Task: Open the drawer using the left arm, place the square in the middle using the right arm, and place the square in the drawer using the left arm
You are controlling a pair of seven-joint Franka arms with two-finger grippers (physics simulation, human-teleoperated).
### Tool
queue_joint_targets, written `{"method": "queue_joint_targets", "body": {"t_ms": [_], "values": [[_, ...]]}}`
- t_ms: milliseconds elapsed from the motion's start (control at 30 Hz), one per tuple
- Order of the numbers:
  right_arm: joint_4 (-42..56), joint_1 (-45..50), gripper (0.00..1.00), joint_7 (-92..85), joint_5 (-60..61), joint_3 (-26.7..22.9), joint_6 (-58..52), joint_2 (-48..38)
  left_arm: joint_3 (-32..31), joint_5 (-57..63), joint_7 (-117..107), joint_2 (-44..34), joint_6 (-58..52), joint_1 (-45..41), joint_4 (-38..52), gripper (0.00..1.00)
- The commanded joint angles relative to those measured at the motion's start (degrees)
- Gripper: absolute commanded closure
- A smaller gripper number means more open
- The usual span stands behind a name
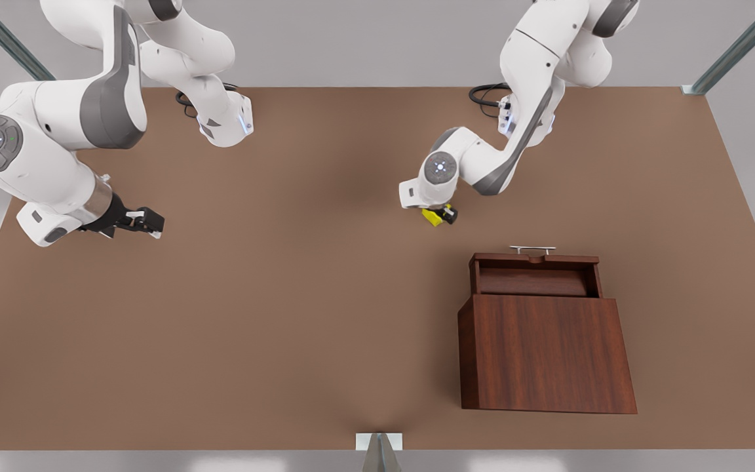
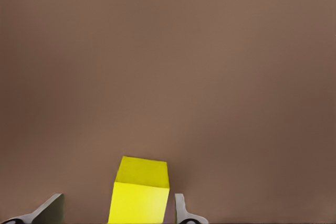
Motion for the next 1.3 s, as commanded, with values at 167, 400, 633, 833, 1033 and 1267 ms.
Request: {"method": "queue_joint_targets", "body": {"t_ms": [167,400,633,833,1033,1267], "values": [[-0.09,0.04,0.00,0.00,-0.01,0.00,0.00,-0.05,-0.09,0.53,-0.14,-0.43,8.06,-0.16,-8.47,0.00],[0.00,0.04,0.00,-0.08,-0.01,0.00,0.00,0.04,-0.18,0.53,-0.05,0.27,9.73,-1.30,-10.06,0.00],[0.00,0.04,0.00,0.00,-0.09,0.00,0.09,0.04,-0.09,0.62,-0.05,1.94,11.66,-1.48,-10.41,0.00],[0.00,0.13,0.00,-0.08,-0.01,0.00,0.09,0.04,-0.09,0.97,1.18,1.06,15.88,-1.83,-13.75,0.00],[0.00,0.04,0.00,-0.08,-0.09,0.00,0.09,0.04,-0.09,4.84,3.02,1.85,15.88,-2.00,-13.75,0.00],[0.00,0.04,0.00,-0.17,-0.09,0.00,0.09,0.12,-0.09,4.75,2.85,3.08,15.97,-2.09,-14.28,0.00]]}}
